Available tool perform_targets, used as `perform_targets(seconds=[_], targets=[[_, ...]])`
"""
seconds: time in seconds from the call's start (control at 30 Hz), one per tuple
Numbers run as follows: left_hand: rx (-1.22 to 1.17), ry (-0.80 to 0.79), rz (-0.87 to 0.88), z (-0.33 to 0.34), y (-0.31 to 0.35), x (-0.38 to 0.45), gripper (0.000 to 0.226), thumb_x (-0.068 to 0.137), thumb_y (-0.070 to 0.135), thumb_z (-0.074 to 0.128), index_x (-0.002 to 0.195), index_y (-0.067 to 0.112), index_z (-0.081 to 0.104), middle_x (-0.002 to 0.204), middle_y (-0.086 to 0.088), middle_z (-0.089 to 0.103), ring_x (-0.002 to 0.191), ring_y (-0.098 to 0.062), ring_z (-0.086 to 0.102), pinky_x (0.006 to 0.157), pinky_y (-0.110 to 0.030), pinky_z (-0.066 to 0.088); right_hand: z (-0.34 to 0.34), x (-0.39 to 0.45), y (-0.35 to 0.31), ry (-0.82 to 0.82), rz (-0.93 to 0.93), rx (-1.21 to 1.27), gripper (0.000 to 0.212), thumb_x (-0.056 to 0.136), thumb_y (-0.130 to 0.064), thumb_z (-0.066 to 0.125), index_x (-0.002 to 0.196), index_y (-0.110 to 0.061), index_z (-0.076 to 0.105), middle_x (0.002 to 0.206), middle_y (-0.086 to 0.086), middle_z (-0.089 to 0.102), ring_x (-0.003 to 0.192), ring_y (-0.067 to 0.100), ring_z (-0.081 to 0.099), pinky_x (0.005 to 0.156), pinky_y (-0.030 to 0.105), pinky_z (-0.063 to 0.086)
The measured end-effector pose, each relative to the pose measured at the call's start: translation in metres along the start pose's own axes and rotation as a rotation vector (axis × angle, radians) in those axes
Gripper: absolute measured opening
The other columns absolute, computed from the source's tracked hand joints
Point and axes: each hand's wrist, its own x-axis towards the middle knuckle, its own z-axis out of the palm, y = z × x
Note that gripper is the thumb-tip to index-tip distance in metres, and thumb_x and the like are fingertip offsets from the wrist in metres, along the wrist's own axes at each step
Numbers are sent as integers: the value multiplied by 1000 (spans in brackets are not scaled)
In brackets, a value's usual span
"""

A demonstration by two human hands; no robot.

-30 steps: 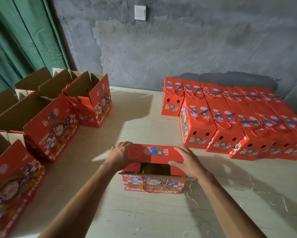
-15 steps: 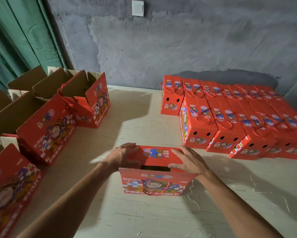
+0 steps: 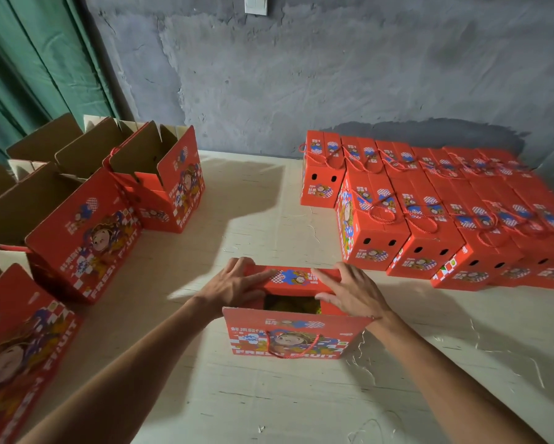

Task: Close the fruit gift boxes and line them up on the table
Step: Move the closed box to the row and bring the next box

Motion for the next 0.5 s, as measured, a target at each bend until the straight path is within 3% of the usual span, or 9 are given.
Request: perform_targets(seconds=[0.07,0.13,0.23,0.33,0.4,0.5], targets=[[39,-56,9,2,-3,1,71,93,74,16,158,48,7,140,-9,36,125,-25,40,99,-48,48,4,0,2,-169,44,42,68,98,-64,47,158,-34,36,132,17,53,114,32,58,93,43,54],[101,-70,33,4,-4,3,69,96,70,14,159,46,0,147,-11,33,129,-29,39,104,-53,47,8,0,3,-294,41,53,68,102,-65,32,162,-40,13,159,10,32,142,29,37,116,42,36],[174,-98,42,9,-5,7,67,103,61,23,162,38,1,164,-11,22,145,-34,29,116,-55,35,8,2,2,-358,22,76,66,103,-65,22,161,-44,-4,172,-3,2,158,23,8,127,44,15],[180,-130,45,10,-5,7,71,104,60,24,164,29,-1,171,-9,9,156,-33,11,127,-51,15,8,-1,0,-363,40,130,64,105,-63,20,160,-46,-7,172,-5,-5,159,24,1,128,47,9],[183,-123,47,11,-3,6,76,101,62,20,164,25,-1,171,-9,6,158,-32,6,128,-49,11,8,-5,-1,-332,51,165,63,106,-61,22,161,-45,-3,172,-4,-1,158,24,3,128,47,9],[40,-131,37,8,-2,5,83,100,60,31,164,16,1,171,-11,4,158,-30,1,128,-49,10,8,-5,-4,-246,26,185,60,108,-53,33,163,-38,15,167,5,22,151,29,24,125,46,18]])
